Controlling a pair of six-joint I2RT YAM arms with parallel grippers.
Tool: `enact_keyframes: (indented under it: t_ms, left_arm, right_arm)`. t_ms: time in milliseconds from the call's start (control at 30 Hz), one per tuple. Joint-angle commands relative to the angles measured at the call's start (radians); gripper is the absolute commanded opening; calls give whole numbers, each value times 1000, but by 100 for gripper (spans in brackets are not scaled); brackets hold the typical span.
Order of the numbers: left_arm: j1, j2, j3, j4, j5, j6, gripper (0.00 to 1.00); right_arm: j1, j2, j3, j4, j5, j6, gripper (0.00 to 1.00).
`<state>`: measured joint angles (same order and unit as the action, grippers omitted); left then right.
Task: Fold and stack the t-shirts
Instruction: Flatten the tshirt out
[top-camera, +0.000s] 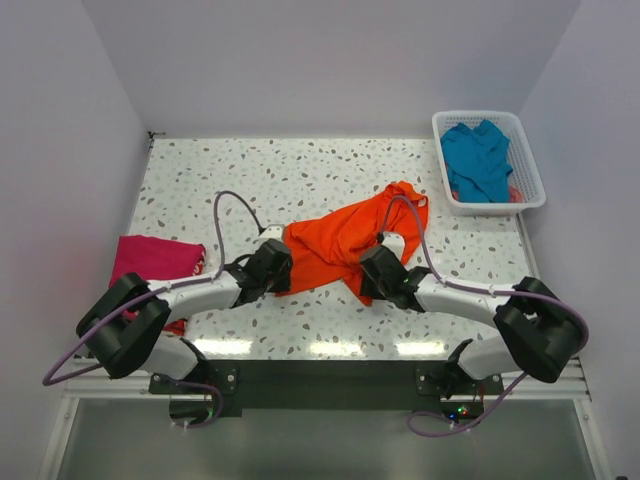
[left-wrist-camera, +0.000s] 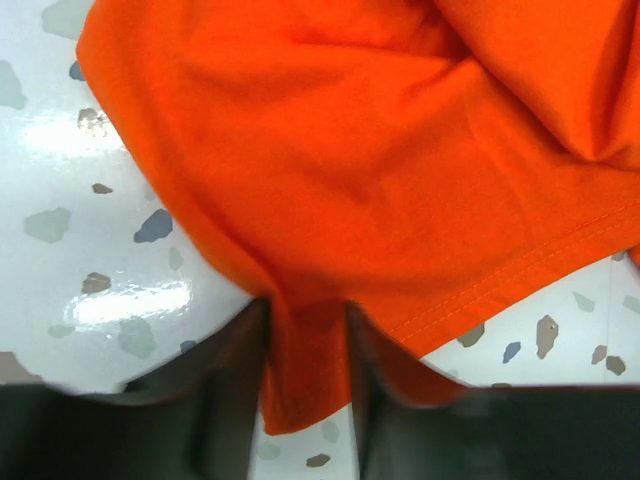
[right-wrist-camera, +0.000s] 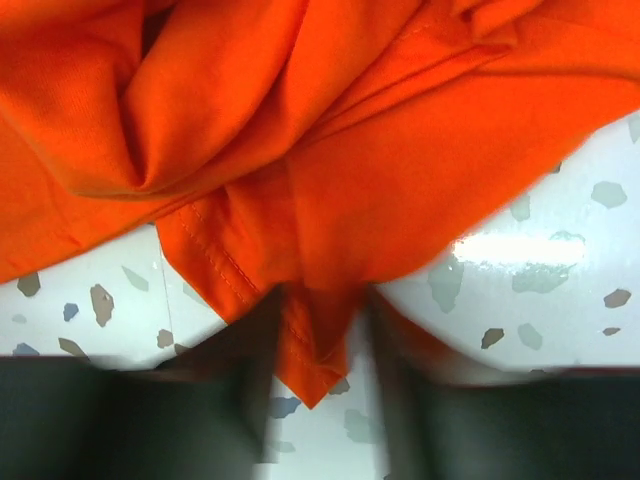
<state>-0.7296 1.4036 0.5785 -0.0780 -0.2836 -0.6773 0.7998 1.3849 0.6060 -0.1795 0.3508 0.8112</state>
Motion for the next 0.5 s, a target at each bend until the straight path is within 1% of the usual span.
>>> enact_keyframes:
  t_ms: [0,33,67,100,167,200,233,267,300,333,367,433,467]
  left_arm:
    - [-10,38,47,11,32,-4,33]
    - [-10,35,61,-15,35,-2,24]
    - [-8,15,99,-35,32,1,6]
    - [-7,2,122,-61,21,4,0]
    - [18,-52,203,-140,4,8,0]
    - [36,-75,230,-163,14,12,0]
    - [62,-98,254,-195,56,10,0]
    - [126,-151,297,-204,88,7,0]
    - [162,-179,314,-210,119,2,0]
    - [224,-207,355,-229,164,-1,0]
    - [248,-254,381,-244,170,-2,0]
    - [280,-294,440,-301,161,2,0]
    - [307,-326,501,-322,155,2,0]
  right_arm:
    - [3,-3,-15,34,43,34,30]
    - [3,-10,-9,22,53,34,20]
    - [-1,-26,-2,-3,72,29,11]
    - [-1,-62,9,-58,89,23,0]
    - [-14,-124,46,-119,131,-4,0]
    - [-22,-204,60,-180,142,-15,0]
    - [-37,-249,89,-208,146,-27,0]
    - [-68,-289,107,-265,158,-53,0]
    - [-86,-340,127,-294,160,-67,0]
    - [-108,-418,176,-323,157,-82,0]
    - [-158,-460,204,-371,152,-117,0]
    - [-200,-515,305,-420,157,-150,0]
    - [-223,-553,345,-443,165,-180,0]
